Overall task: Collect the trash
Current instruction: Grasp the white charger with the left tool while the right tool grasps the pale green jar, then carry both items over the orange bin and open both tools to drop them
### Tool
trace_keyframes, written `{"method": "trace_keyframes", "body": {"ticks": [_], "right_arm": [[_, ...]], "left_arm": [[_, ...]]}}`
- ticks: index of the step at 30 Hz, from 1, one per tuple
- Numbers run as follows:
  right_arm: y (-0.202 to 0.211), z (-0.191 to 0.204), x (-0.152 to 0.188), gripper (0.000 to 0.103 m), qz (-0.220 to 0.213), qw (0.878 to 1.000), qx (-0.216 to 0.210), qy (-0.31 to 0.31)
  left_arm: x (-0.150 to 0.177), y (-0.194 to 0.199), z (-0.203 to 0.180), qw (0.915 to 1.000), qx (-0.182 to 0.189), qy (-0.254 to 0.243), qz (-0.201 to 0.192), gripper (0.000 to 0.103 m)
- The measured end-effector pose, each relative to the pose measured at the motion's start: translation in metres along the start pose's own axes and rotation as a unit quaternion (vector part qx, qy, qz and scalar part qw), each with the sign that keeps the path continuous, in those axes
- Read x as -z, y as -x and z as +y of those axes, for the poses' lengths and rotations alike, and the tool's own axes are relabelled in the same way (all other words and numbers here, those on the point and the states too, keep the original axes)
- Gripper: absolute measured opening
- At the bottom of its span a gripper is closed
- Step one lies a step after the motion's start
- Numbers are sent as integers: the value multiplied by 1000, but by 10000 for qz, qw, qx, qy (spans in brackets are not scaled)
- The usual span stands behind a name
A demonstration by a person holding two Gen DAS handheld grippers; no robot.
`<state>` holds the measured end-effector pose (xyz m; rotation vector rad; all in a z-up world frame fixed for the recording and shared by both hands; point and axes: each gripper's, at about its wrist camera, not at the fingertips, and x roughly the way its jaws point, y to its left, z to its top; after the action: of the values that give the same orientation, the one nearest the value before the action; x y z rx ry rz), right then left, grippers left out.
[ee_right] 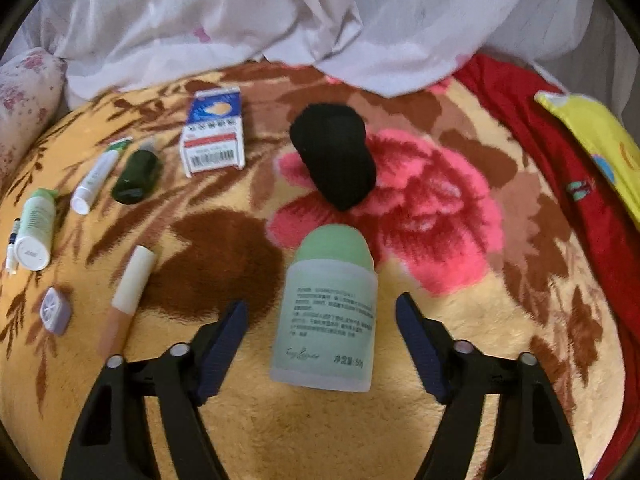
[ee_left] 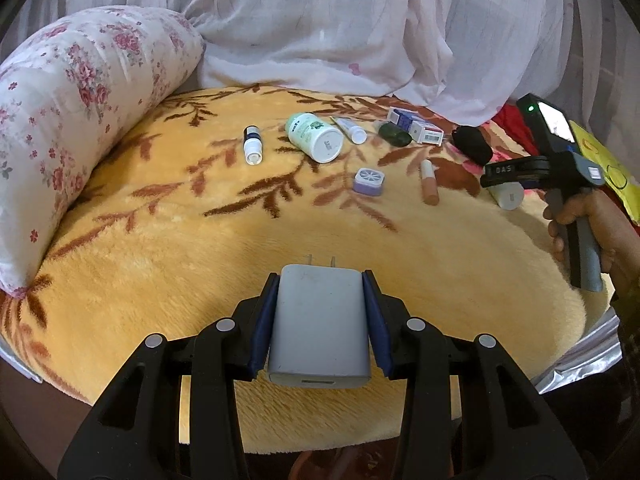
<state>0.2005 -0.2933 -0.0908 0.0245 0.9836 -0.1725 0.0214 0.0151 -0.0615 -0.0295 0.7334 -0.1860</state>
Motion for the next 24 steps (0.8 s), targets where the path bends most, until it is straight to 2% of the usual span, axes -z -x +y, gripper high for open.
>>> {"method": "trace_keyframes", "body": {"ticks": [1, 5, 12, 15, 18, 21, 24], "right_arm": [[-6, -2, 1, 48, 126, 9999, -57, -55], [-5, -8, 7, 48, 87, 9997, -195, -122], [42, -10, 37, 47, -357, 9980, -518, 29], [75, -5, 60, 47, -598, 9948, -793, 215], [118, 4, 97, 47, -816, 9888, -1152, 484], [149, 13, 131, 47, -877, 9826, -1480, 707], [179, 28, 178, 47, -730, 9735, -1878, 1076]], "left_arm": [[0, 1, -1, 10000, 8, -9, 3, 40], [3, 5, -5, 10000, 36, -26, -3, 40], [12, 18, -15, 9998, 162, -121, 3, 40], [18, 27, -20, 9997, 224, -122, 34, 40], [30, 39, -28, 9993, 338, -125, 96, 40], [44, 51, -40, 9983, 467, -263, 232, 40], [61, 60, -49, 9965, 591, -398, 445, 40]]}}
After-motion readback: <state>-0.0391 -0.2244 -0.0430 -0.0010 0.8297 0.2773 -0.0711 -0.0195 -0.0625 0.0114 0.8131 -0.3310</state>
